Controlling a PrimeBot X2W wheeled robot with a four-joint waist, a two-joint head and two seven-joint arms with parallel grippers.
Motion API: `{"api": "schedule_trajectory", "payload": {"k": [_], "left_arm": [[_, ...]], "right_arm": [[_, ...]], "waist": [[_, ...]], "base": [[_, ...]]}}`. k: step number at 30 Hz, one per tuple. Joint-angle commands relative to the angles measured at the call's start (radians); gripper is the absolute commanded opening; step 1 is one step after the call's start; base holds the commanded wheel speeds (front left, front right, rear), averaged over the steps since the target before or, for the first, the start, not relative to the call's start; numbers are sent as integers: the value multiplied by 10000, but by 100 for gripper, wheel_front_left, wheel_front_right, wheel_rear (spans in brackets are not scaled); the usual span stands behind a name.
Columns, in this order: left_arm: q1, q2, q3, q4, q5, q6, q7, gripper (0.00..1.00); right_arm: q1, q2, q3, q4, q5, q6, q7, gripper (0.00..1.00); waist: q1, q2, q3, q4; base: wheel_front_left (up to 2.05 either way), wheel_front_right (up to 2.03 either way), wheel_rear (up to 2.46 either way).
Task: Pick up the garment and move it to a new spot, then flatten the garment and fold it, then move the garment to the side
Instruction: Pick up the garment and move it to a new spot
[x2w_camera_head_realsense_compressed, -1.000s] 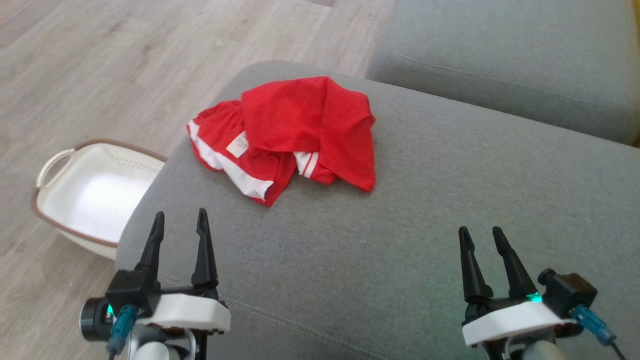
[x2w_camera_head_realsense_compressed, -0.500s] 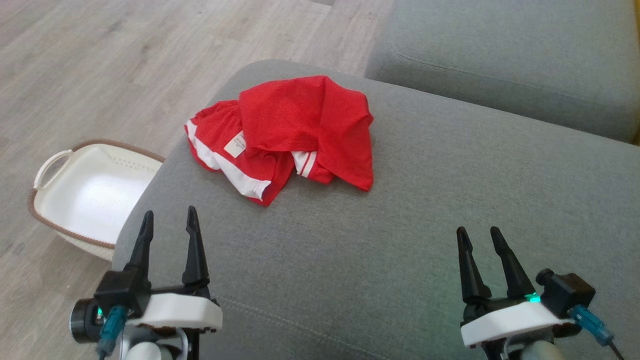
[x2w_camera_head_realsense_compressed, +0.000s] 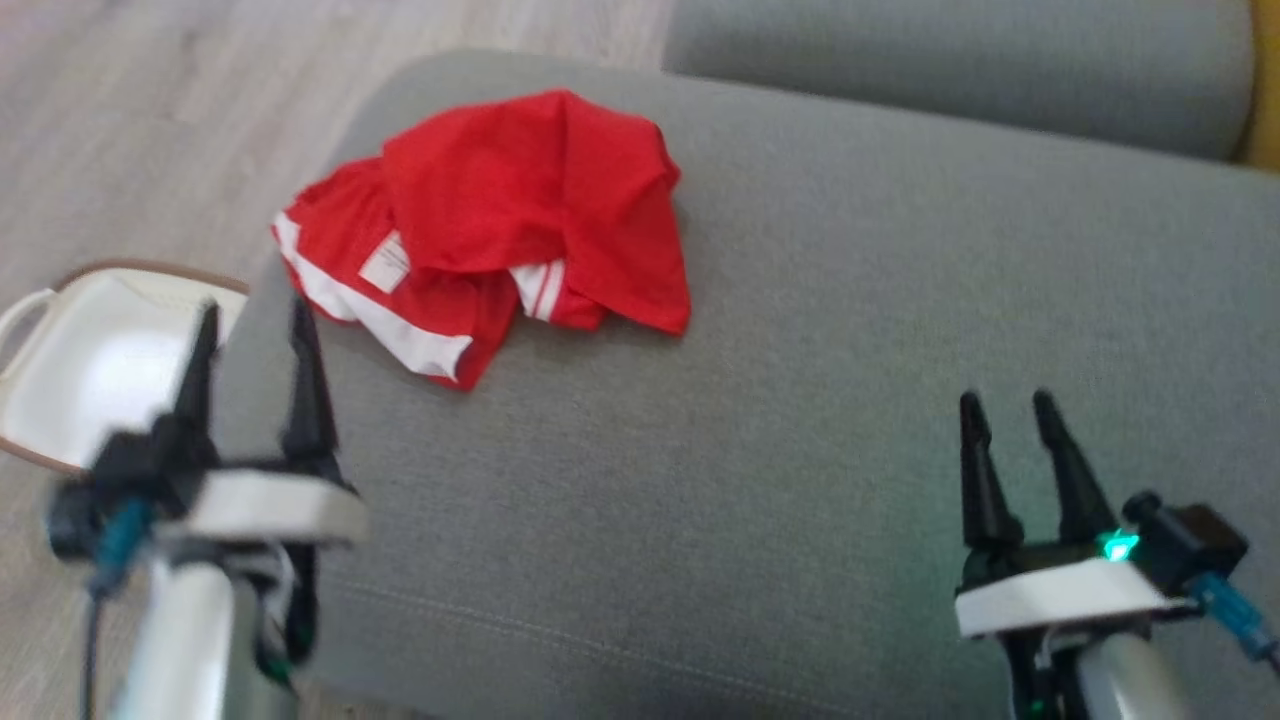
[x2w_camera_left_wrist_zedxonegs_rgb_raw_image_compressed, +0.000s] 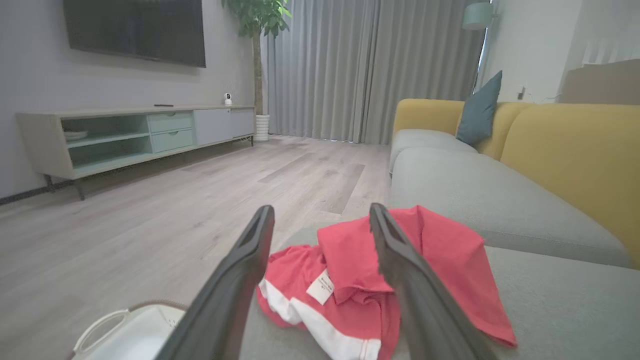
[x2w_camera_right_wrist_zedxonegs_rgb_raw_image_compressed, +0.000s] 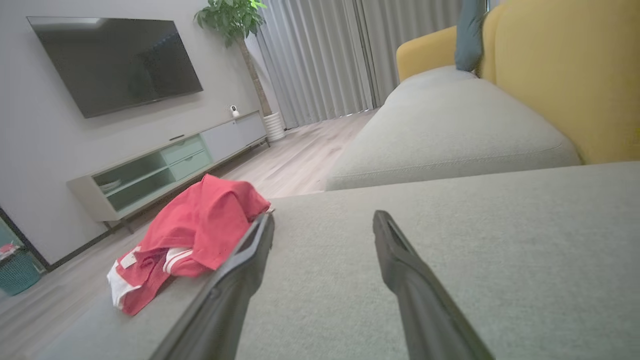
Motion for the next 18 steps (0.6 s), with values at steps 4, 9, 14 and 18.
{"api": "schedule_trajectory", "payload": {"k": [4,9,14,18], "left_arm": [[-1636,671,492,528,-233,-552,-15,100],[-3641,1508,360,1829,-559,-1429,932,100],[-5724,2430,-380,3399,-899,-1883,1946,100],[-6968,3062,-1505,4578,-1782,-1933,2843,100]], "right_arm": [[-683,-85,-71,-666,-241,-7,-98,100],[-1047,-85,-257,-1113,-391,-7,20,100],[-1291,-85,-168,-1494,-424,-7,117,100],[-1394,-85,-61,-1623,-356,-7,98,100]], "waist": [[-1,0,912,-671],[-1,0,1687,-1197],[-1,0,2359,-1792],[-1,0,2799,-2307]], "base": [[0,0,0],[0,0,0],[0,0,0],[0,0,0]]}}
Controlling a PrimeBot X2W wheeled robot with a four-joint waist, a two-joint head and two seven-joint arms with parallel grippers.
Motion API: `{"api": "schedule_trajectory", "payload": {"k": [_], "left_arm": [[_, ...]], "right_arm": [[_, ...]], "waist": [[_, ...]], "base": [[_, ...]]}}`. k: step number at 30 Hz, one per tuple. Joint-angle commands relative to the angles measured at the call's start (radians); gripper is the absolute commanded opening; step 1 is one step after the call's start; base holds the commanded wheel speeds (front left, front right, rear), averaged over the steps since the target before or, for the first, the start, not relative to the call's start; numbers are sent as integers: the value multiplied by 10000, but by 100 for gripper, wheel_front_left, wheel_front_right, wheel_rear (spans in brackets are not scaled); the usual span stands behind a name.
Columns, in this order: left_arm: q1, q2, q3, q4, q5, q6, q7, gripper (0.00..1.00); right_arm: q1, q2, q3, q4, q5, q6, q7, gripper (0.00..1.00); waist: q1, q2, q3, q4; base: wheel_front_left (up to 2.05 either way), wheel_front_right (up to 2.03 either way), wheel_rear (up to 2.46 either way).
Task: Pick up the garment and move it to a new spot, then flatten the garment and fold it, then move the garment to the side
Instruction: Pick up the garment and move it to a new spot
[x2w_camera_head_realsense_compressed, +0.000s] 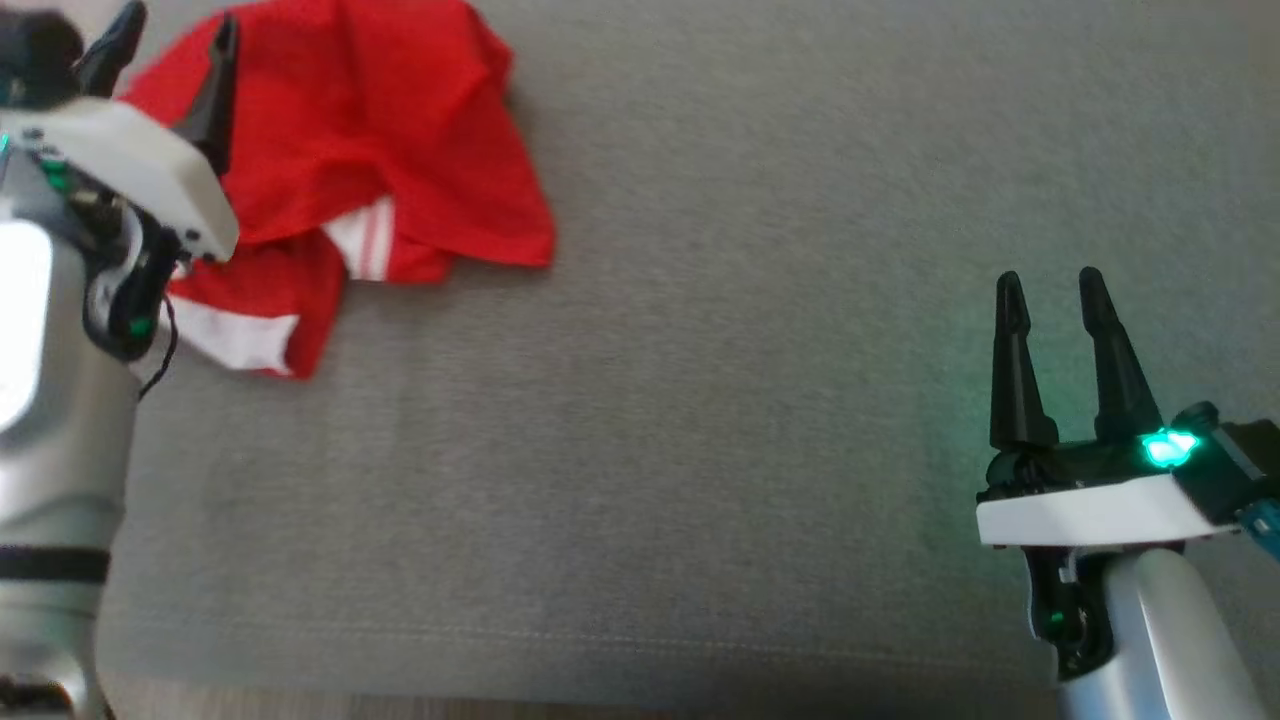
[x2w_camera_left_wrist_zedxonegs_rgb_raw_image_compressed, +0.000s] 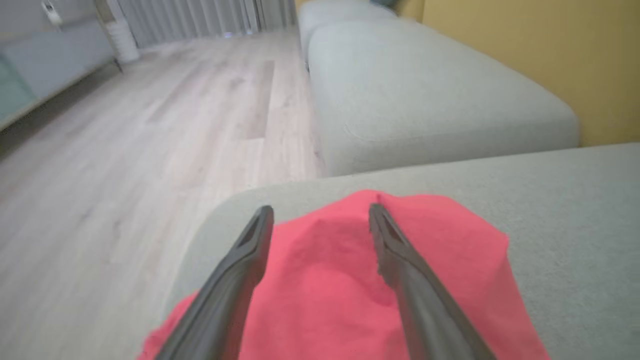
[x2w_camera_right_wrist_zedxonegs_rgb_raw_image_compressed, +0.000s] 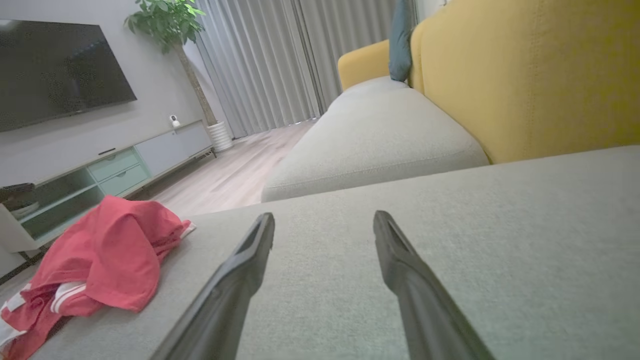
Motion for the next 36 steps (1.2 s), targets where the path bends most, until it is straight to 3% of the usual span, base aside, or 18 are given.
{"api": "schedule_trajectory", "payload": {"k": [1,5,11,19,20,21,22,27,36], "left_arm": [[-750,774,-246,103,-637,-53,390,100],[-1728,1492,-1342,973,-1918,-56,1336,100],[-2702,2341,-2766,1874,-3017,-58,2057,100],[-3307,2749,-4234,2445,-3805,-58,2586,98],[-3367,2775,-4343,2502,-3923,-58,2588,9],[-3367,2775,-4343,2502,-3923,-58,2588,9],[-3423,2798,-4420,2552,-4025,-58,2504,0],[-3628,2716,-4580,2803,-4354,-59,1470,0],[-4021,2026,-4441,3212,-4539,-58,-977,0]], "right_arm": [[-278,-62,259,-403,53,-7,-44,100],[-353,-62,321,-475,84,-7,-89,100],[-525,-62,390,-553,122,-7,-146,100],[-620,-62,380,-538,177,-7,-195,100],[-629,-62,368,-528,189,-7,-200,100],[-629,-62,368,-528,189,-7,-200,100],[-640,-62,359,-512,200,-7,-204,100],[-651,-62,348,-323,253,-7,-223,100],[-483,-62,429,130,375,-7,-238,100]], "waist": [[-3,0,620,-629],[-3,0,1027,-996],[-3,0,1448,-1399],[-3,0,1712,-1635],[-3,0,1723,-1647],[-3,0,1723,-1647],[-3,0,1722,-1653],[-3,0,1439,-1569],[-3,0,31,-1087]], "base": [[0,0,0],[0,0,0],[0,0,0],[0,0,0],[0,0,0],[0,0,0],[0,0,0],[0,0,0],[0,0,0]]}}
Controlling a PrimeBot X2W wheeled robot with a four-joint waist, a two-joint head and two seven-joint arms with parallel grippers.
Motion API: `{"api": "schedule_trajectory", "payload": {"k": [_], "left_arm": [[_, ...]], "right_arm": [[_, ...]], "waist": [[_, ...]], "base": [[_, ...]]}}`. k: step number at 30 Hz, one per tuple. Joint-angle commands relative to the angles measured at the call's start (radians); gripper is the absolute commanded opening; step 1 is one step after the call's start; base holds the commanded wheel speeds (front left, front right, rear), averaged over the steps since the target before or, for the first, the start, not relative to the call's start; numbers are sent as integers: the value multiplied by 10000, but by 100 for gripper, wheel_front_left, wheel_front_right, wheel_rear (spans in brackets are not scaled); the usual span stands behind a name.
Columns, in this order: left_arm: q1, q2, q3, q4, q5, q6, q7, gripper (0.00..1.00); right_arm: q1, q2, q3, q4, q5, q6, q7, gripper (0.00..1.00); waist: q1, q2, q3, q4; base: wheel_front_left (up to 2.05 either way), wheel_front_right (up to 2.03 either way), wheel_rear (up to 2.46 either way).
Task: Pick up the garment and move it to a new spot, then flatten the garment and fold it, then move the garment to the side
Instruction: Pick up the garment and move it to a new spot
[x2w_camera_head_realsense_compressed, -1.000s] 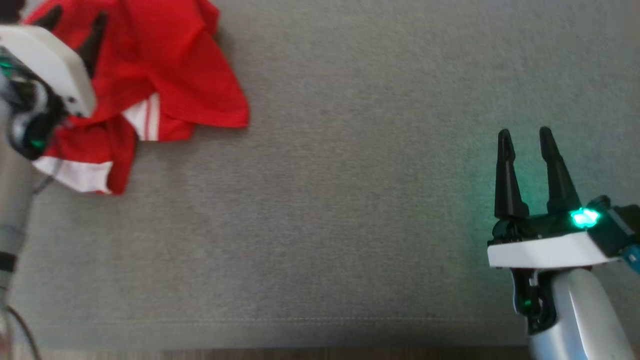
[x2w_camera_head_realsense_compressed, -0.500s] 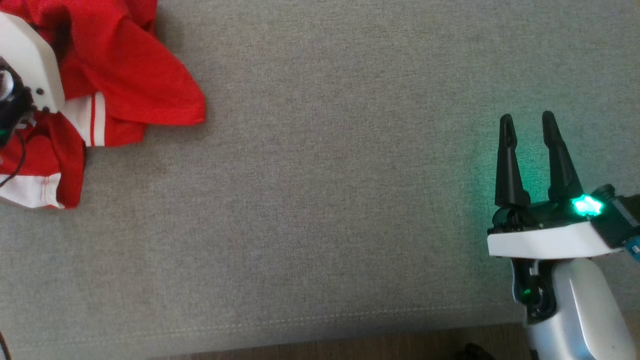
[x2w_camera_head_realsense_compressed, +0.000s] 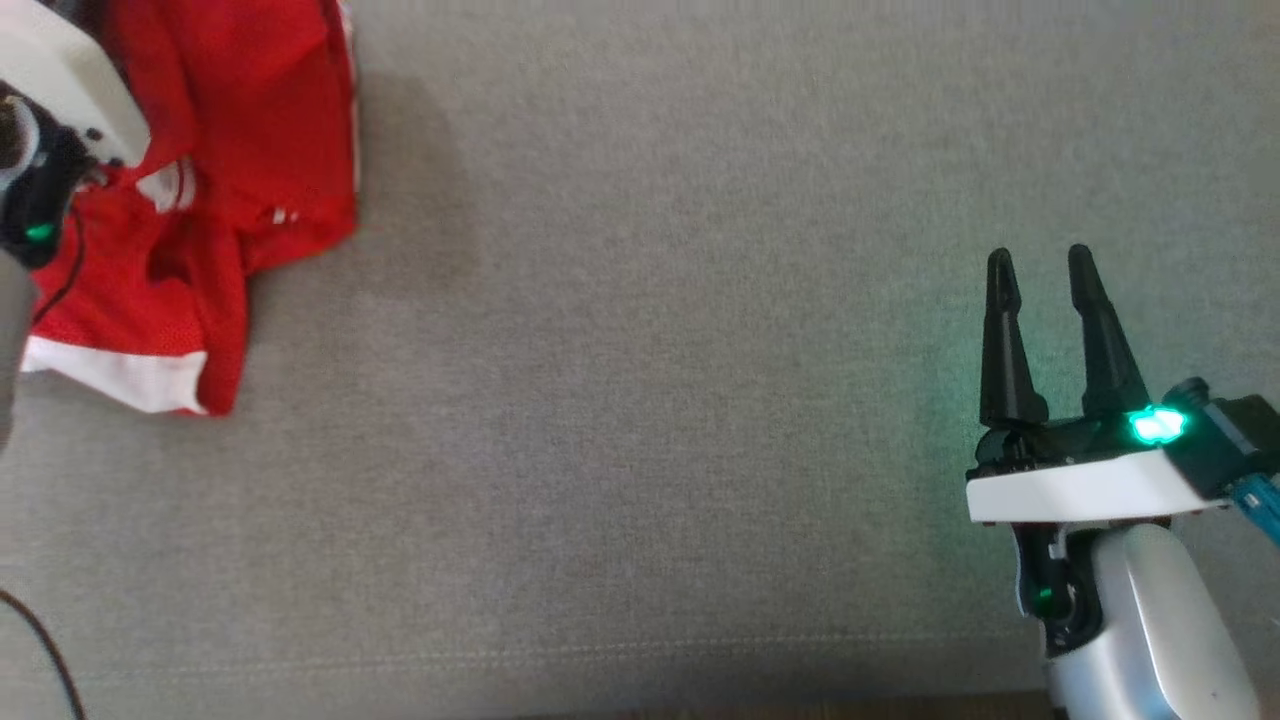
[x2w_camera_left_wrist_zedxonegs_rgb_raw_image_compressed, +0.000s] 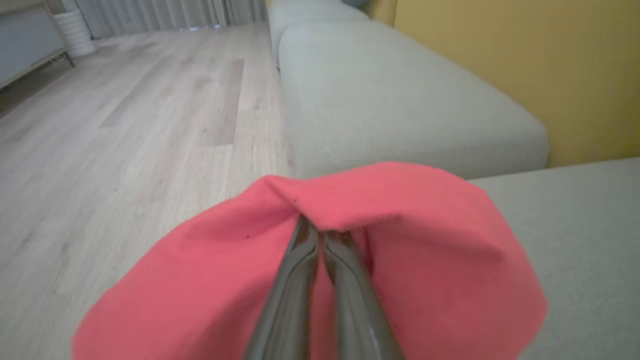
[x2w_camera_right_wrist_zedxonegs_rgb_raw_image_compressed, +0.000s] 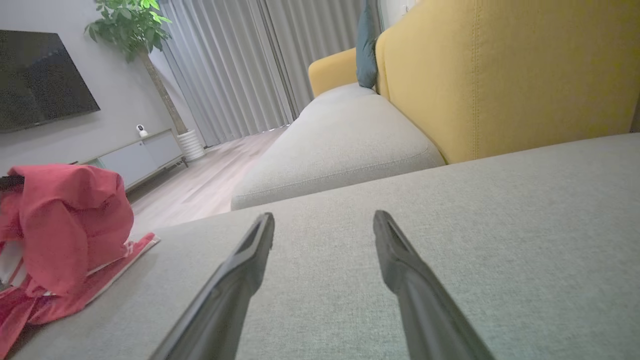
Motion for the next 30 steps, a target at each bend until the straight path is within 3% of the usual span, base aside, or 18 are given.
{"api": "schedule_trajectory", "payload": {"k": [1,7,14,21,30], "left_arm": [[-668,433,412,-168,-21,26,-216,0],[-797,133,580,-423,-45,317,-1011,0],[-615,-264,286,-1482,227,868,-1085,0],[228,-892,22,-3056,129,1688,-732,0],[1061,-2302,-265,-4363,-133,2665,-700,0]], "right_arm": [[58,-56,252,-270,96,-7,-104,100],[258,-56,299,-137,245,-7,-105,100],[443,-56,569,-182,443,-7,-106,100],[571,-56,930,-470,595,-7,-106,100],[705,-56,1109,-889,686,-7,-106,100]], "waist": [[0,0,-431,202],[0,0,-1162,367],[0,0,-1671,306],[0,0,-1891,-267],[0,0,-1875,-1304]], "base": [[0,0,0],[0,0,0],[0,0,0],[0,0,0],[0,0,0]]}}
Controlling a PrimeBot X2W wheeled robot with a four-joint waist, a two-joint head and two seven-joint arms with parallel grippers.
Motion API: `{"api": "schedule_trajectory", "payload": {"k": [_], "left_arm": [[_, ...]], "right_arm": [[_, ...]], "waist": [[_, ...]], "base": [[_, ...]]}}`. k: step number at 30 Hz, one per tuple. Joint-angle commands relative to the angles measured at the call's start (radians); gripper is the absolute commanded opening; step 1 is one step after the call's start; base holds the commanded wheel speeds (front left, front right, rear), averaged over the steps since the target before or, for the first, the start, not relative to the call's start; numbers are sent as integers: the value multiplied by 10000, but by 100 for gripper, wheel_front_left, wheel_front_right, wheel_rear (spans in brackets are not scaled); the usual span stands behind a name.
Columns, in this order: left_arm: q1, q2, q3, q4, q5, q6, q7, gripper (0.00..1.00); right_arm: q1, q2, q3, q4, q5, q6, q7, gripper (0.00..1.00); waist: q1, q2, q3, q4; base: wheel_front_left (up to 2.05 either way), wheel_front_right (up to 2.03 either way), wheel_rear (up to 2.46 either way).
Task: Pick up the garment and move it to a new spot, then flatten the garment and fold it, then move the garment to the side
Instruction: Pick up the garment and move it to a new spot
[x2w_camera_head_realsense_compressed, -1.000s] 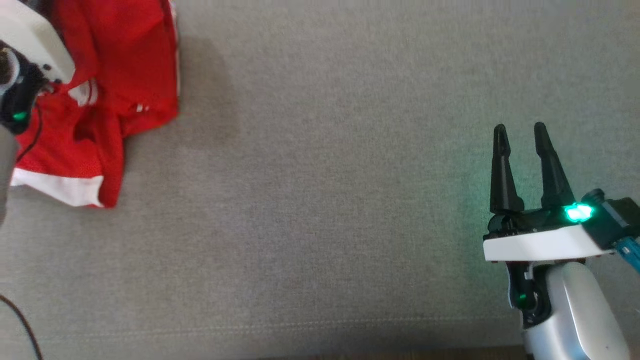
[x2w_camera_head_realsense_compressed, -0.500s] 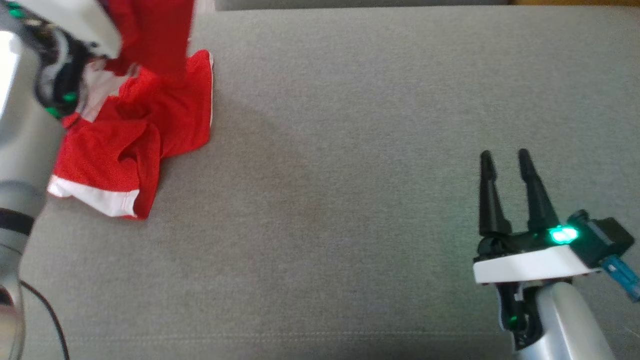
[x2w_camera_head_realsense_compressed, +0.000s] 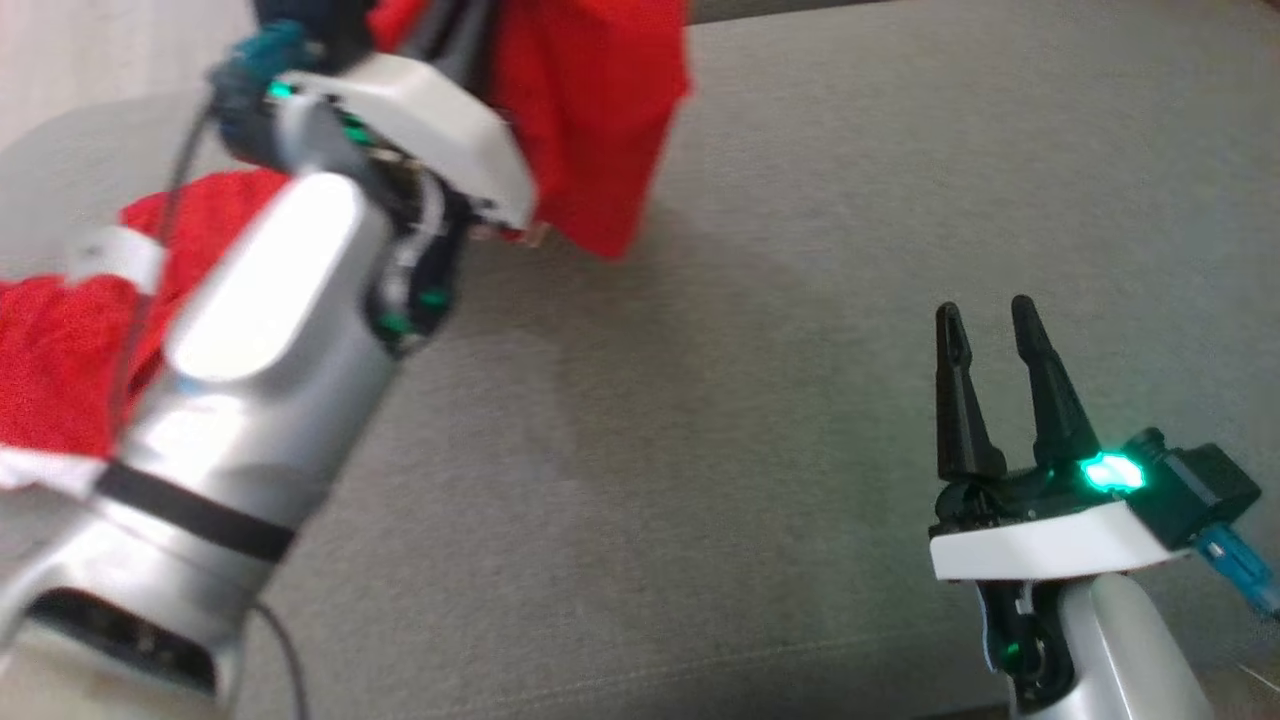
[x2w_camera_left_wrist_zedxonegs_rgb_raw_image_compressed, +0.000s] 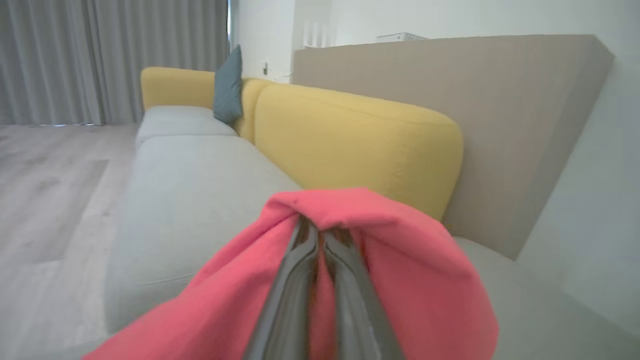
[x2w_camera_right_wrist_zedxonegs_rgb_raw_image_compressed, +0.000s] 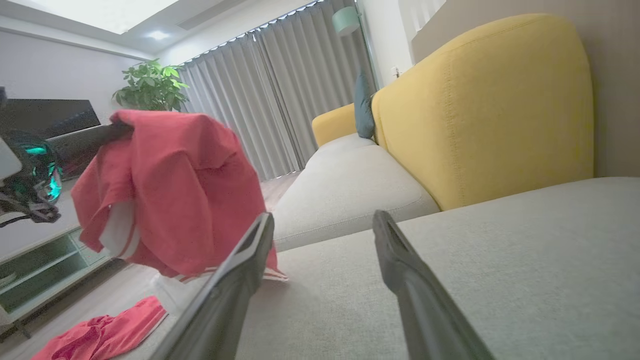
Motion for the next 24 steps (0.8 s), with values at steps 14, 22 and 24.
{"api": "schedule_trajectory", "payload": {"k": [14,22,24], "left_arm": [[273,-1608,-293,668,-300,479,-670,100],[325,-1247,121,982,-141,323,-1101,100],[412,-988,331,858,-25,368,-1154,100]], "right_arm": [[-109,-56,529,-696,277,-7,-64,100],[56,-56,308,-604,76,-7,-64,100],[96,-56,275,-555,10,-7,-64,100]], "waist": [[0,0,265,-1698],[0,0,113,-993],[0,0,17,-715]], "base": [[0,0,0],[0,0,0],[0,0,0]]}}
